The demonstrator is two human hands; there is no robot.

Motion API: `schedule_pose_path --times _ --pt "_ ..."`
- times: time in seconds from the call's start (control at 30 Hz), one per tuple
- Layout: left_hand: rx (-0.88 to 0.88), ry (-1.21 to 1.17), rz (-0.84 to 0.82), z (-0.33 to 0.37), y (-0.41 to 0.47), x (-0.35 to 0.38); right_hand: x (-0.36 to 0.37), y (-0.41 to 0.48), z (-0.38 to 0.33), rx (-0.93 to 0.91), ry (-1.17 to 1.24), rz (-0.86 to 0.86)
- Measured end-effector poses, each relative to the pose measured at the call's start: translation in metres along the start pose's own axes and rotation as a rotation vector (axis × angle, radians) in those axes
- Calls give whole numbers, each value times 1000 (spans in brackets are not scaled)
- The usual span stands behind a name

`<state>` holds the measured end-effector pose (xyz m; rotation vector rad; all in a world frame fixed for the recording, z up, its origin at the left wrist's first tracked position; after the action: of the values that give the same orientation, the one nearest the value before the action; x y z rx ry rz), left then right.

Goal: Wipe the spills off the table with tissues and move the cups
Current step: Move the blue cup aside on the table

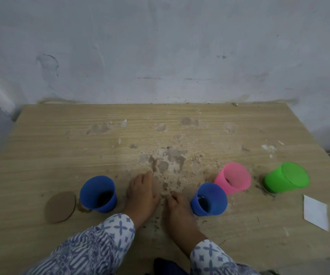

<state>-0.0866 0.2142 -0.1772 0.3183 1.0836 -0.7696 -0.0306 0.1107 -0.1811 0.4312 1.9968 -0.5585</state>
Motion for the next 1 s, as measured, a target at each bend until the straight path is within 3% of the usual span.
schedule_pose_path --times 0.27,0.63,1.0 --pt "127 12 -93 26 -1 19 -10 -11 2 -13 59 73" --pt "147 -60 -149 34 -3 22 -14 -19 2 -45 58 39" --pt "242 -178 -151 51 -22 10 -35 -39 1 -38 196 228"
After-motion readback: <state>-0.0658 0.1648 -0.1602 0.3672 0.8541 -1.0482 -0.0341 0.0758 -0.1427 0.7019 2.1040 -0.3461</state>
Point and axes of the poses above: each hand's wrist, its own y-axis towards the middle knuckle, its own x-axis out of the palm, z = x × y, the point moved 10 cm from there along y, towards the middle knuckle, and after that the axes turned 2 degrees about x, right-handed, at the moved point
